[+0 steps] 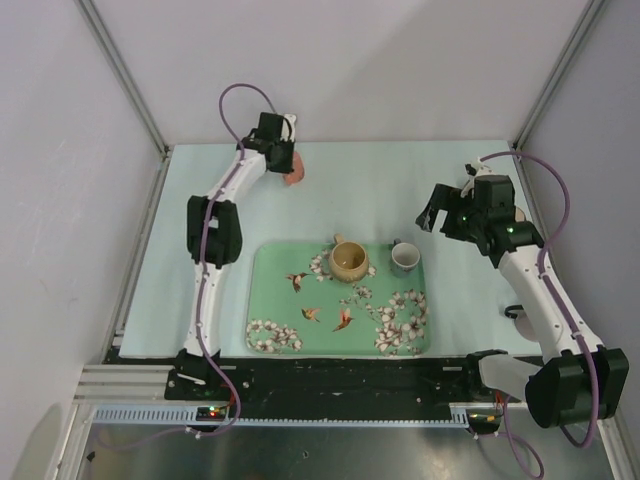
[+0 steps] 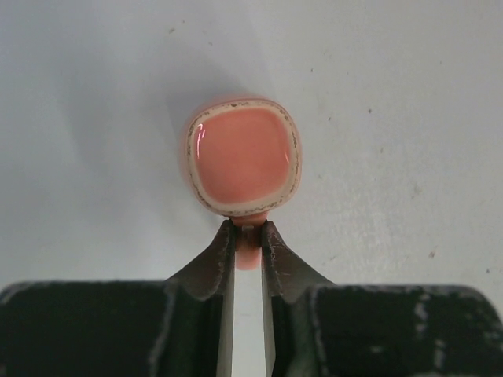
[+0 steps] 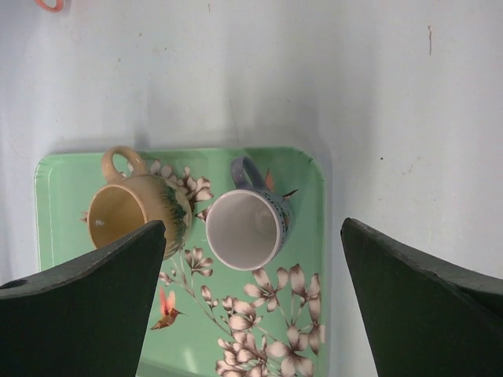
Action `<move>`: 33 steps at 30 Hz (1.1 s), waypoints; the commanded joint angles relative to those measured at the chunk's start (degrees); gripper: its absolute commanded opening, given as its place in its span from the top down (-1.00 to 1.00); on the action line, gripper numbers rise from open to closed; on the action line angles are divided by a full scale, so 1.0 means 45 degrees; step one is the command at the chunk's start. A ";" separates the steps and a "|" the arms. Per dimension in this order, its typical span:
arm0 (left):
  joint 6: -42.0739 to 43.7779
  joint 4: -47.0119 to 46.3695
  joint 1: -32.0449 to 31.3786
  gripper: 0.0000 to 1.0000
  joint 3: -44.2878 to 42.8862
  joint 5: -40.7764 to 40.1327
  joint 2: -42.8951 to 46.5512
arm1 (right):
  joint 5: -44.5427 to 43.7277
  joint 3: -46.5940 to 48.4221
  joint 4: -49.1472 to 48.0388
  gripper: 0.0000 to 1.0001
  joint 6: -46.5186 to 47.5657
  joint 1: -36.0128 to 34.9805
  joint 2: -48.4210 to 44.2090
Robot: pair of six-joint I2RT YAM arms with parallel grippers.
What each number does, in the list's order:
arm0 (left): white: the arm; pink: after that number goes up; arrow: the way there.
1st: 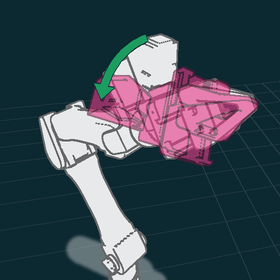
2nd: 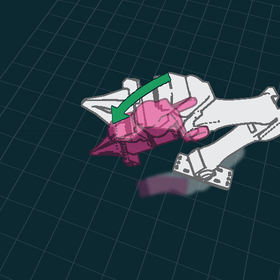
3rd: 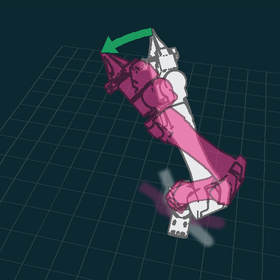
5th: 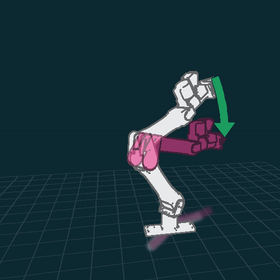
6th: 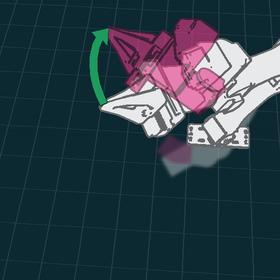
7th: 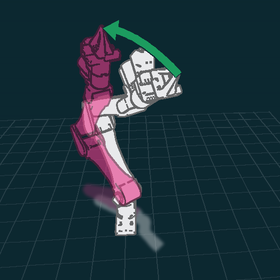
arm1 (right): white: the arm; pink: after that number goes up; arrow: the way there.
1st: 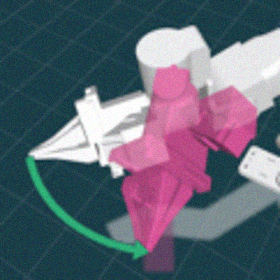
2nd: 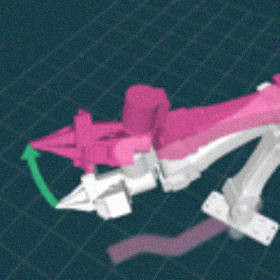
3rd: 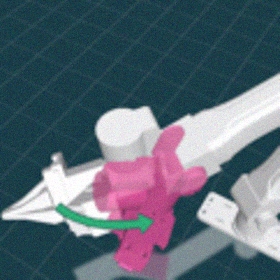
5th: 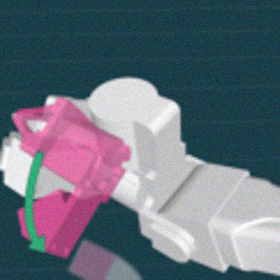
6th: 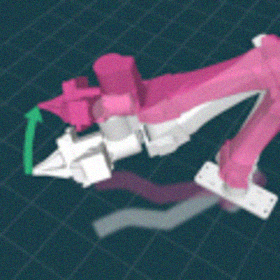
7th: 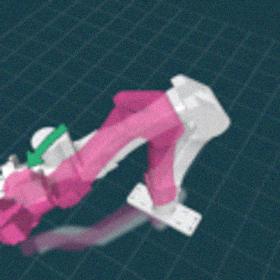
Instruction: Turn the mug right side up
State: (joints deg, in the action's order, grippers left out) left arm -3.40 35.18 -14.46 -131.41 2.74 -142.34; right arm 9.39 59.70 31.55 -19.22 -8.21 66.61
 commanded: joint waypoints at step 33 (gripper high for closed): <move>0.0854 -0.0038 -0.0319 0.58 0.5424 0.0087 0.3404 | -0.0190 0.0561 0.0571 -1.00 0.0149 0.0087 -0.1514</move>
State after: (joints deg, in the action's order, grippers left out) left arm 0.32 35.73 -15.20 -104.84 3.16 -126.13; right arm 9.45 59.72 33.89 -19.25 -8.03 61.91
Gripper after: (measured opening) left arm 0.293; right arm 0.996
